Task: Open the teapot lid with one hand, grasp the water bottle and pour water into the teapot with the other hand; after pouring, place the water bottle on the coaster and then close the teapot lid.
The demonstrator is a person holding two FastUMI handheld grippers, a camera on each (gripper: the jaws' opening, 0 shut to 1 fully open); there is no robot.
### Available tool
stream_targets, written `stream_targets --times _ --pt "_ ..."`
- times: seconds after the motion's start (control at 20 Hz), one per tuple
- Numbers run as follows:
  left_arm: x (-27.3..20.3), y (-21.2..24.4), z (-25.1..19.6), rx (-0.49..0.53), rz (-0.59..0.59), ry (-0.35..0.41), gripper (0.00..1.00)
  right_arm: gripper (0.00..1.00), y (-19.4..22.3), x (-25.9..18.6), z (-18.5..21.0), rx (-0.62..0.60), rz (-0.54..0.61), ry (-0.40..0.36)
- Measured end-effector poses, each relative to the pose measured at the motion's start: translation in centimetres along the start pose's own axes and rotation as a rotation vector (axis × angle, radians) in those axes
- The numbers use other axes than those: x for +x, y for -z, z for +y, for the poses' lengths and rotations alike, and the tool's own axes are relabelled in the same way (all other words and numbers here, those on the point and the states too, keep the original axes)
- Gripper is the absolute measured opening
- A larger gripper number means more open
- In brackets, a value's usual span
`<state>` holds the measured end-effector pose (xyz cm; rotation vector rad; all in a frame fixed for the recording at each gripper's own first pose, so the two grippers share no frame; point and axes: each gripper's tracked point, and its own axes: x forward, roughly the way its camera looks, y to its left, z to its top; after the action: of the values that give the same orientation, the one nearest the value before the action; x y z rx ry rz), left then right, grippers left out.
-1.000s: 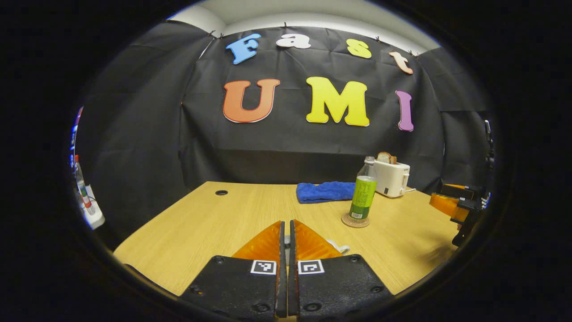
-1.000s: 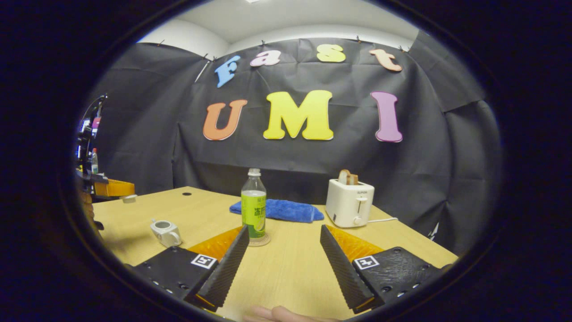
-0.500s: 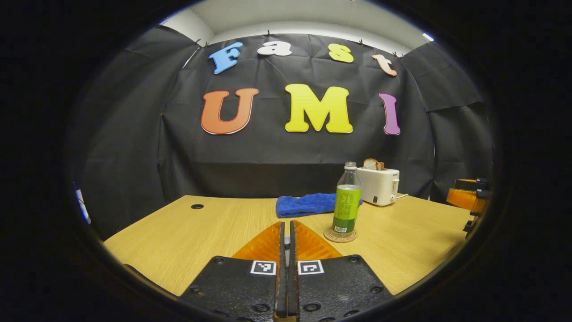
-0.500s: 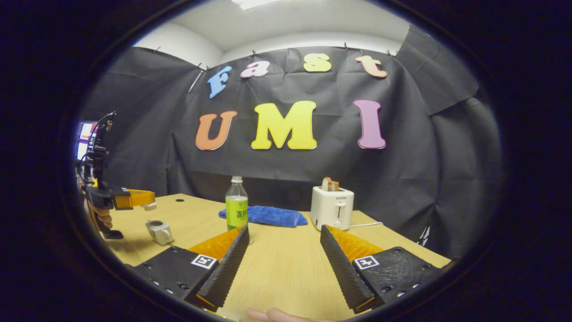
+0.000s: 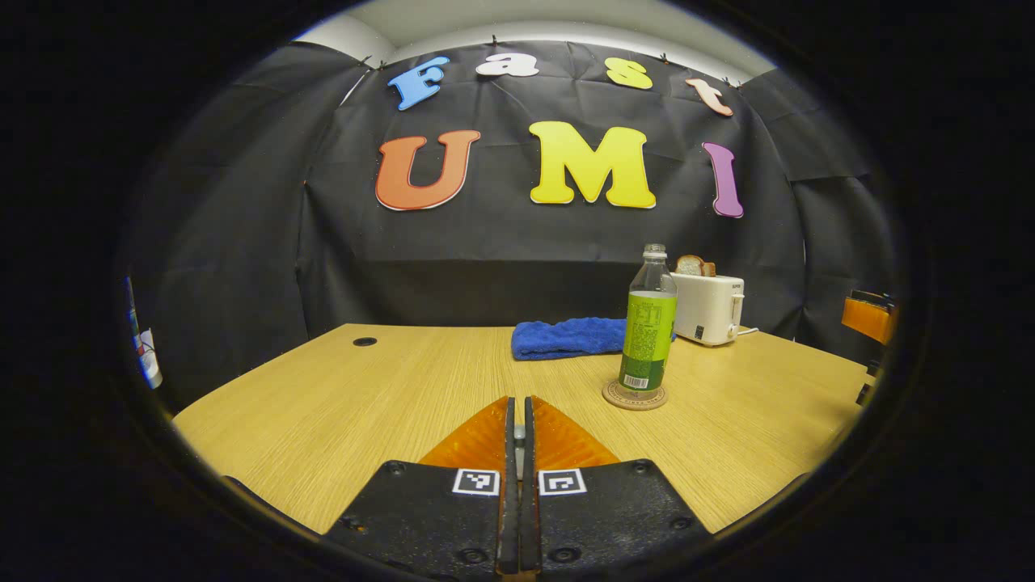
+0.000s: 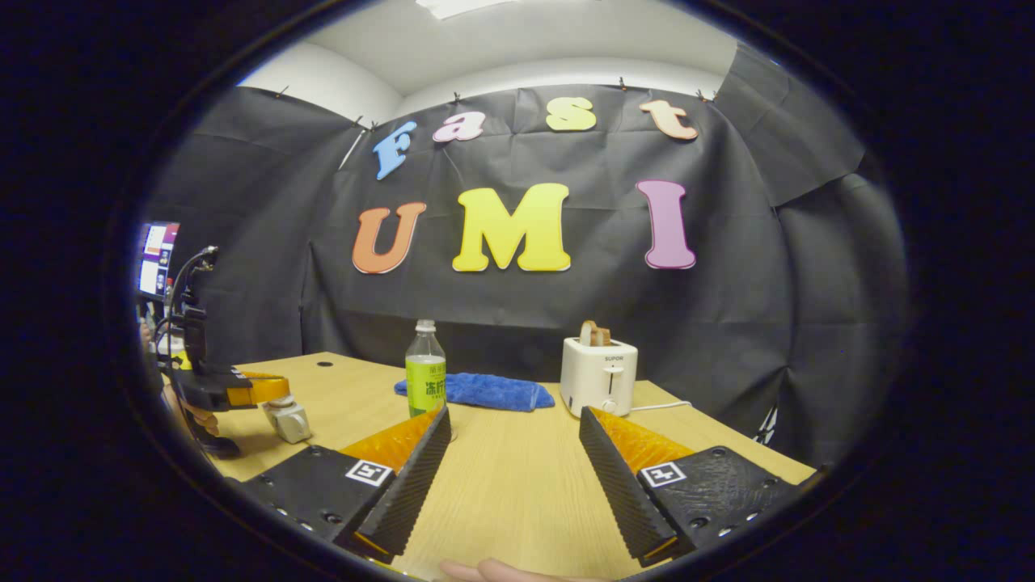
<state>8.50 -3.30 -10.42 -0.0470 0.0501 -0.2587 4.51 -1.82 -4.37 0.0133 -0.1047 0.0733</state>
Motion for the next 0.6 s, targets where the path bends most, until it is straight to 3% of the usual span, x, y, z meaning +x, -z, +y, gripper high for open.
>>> stream_targets --times 0.05,0.1,0.6 --pt "0.3 1.7 0.3 -0.002 0.079 -0.020 0.04 0.97 0.0 -0.1 0.1 -0.002 -0.002 -0.002" --pt "0.0 0.7 0.3 0.006 0.021 -0.031 0.03 0.97 -0.1 -0.1 0.2 0.002 -0.002 -0.004" --pt "-0.1 1.1 0.6 0.024 0.033 -0.122 0.07 0.95 0.3 0.1 0.1 0.010 0.009 -0.008"
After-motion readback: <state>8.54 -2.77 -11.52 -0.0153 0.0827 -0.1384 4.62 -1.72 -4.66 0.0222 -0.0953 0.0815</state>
